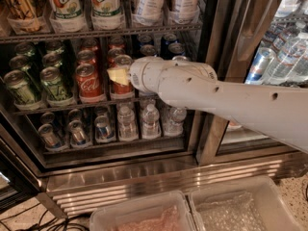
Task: Pick coke can from middle shelf of fridge
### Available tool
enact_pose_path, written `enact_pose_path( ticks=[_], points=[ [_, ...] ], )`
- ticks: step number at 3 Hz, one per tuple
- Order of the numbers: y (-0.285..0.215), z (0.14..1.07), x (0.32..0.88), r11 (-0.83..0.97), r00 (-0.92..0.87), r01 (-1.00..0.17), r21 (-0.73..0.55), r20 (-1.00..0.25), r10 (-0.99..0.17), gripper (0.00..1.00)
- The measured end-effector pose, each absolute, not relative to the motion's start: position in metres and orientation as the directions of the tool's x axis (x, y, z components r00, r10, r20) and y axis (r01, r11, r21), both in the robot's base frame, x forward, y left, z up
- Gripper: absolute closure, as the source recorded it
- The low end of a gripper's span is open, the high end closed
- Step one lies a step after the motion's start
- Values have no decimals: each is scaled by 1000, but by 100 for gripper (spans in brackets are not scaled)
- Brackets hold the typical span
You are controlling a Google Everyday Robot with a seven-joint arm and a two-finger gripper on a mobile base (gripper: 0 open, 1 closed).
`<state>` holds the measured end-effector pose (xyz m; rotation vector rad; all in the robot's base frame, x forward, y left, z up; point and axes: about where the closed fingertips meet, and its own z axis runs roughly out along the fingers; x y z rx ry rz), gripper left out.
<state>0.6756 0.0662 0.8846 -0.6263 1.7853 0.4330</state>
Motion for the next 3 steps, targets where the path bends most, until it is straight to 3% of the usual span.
enact_pose_path(
  ticks=[3],
  points=[
    [77,892,690,769,-177,-638,-45,-963,-203,100]
  ],
)
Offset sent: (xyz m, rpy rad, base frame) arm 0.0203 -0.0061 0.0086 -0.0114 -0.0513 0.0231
